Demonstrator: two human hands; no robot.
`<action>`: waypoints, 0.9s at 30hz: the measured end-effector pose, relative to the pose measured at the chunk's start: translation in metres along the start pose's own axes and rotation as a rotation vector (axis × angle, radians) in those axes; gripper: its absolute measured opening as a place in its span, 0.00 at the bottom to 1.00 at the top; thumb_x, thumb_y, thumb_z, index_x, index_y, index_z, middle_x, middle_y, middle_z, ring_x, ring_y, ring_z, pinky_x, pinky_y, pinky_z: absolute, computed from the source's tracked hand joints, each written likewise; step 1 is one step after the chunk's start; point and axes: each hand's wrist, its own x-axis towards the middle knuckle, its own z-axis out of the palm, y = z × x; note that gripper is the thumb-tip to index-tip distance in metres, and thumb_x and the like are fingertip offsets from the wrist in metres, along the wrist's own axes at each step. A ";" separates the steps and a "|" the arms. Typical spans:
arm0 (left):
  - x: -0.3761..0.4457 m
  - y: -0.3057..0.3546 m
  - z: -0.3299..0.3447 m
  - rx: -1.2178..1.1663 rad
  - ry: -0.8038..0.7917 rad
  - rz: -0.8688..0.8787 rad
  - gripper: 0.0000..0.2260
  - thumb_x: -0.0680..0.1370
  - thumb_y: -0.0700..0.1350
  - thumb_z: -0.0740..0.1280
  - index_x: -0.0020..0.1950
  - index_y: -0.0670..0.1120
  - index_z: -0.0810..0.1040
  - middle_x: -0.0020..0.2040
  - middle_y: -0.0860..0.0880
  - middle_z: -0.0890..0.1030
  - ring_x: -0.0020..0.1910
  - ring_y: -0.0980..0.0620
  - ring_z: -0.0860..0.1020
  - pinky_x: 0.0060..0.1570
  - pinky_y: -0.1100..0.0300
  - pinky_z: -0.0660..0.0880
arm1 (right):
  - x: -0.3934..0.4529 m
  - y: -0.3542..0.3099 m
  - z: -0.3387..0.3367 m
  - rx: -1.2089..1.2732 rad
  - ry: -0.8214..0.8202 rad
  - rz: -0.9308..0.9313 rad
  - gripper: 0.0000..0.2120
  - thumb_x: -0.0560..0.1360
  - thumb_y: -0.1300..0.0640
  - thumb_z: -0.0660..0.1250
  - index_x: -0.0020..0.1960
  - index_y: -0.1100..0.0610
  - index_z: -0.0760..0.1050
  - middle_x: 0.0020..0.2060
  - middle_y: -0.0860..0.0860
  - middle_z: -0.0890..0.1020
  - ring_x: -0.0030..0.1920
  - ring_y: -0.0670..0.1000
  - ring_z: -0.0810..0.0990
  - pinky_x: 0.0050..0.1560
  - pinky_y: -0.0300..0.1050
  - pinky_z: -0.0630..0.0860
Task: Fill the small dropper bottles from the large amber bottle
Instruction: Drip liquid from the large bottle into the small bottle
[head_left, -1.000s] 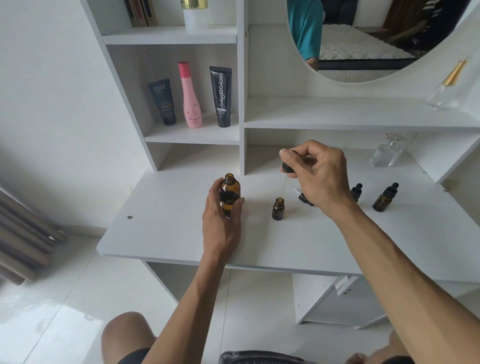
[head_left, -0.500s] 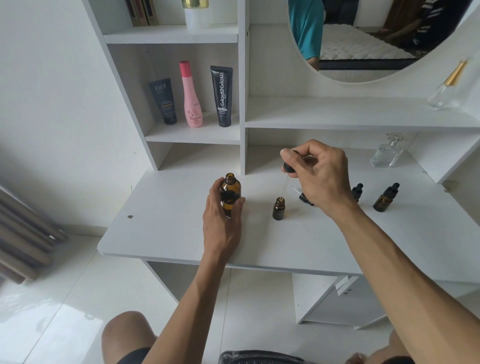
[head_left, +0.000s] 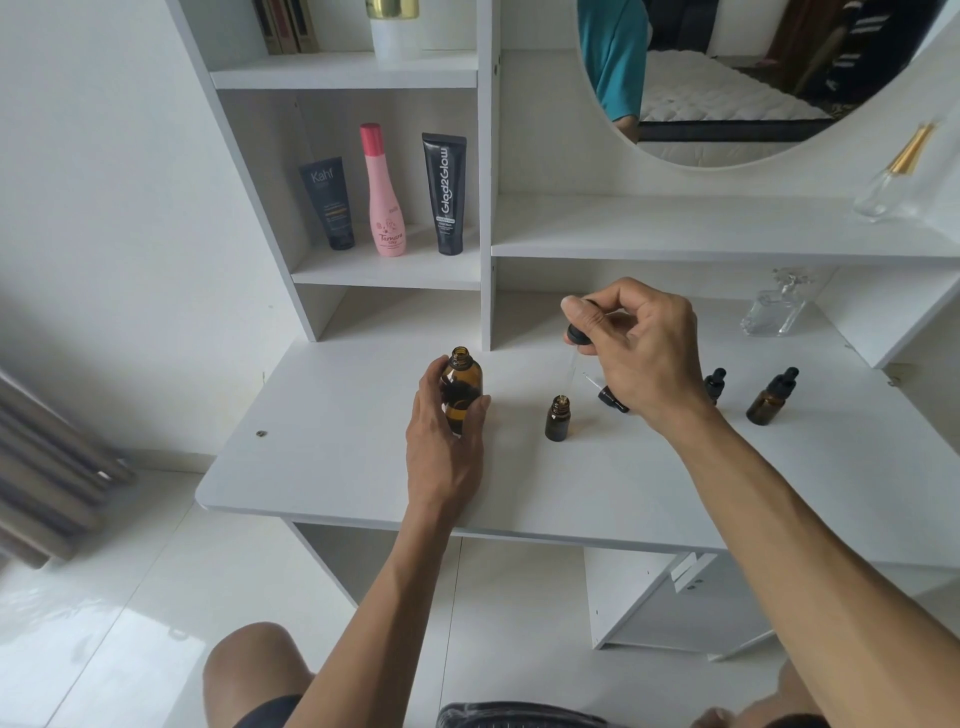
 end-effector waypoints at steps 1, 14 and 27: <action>0.000 0.000 0.000 0.001 0.000 -0.002 0.23 0.80 0.49 0.68 0.73 0.62 0.65 0.61 0.54 0.81 0.56 0.47 0.82 0.59 0.45 0.78 | 0.000 0.000 0.000 0.003 0.001 0.003 0.11 0.76 0.53 0.73 0.41 0.61 0.81 0.32 0.54 0.84 0.36 0.55 0.85 0.43 0.56 0.84; 0.001 0.000 0.000 0.006 -0.002 0.008 0.23 0.80 0.50 0.68 0.72 0.63 0.65 0.62 0.54 0.81 0.56 0.47 0.82 0.58 0.45 0.78 | -0.002 -0.003 -0.001 0.054 0.012 0.035 0.10 0.76 0.53 0.74 0.41 0.59 0.81 0.33 0.54 0.84 0.38 0.53 0.86 0.43 0.56 0.84; 0.001 -0.002 0.001 -0.011 -0.001 0.010 0.23 0.80 0.49 0.69 0.73 0.62 0.66 0.61 0.54 0.81 0.54 0.50 0.81 0.55 0.53 0.79 | 0.022 -0.053 0.039 0.288 -0.007 -0.054 0.05 0.75 0.56 0.74 0.42 0.54 0.80 0.38 0.50 0.84 0.41 0.55 0.87 0.41 0.50 0.84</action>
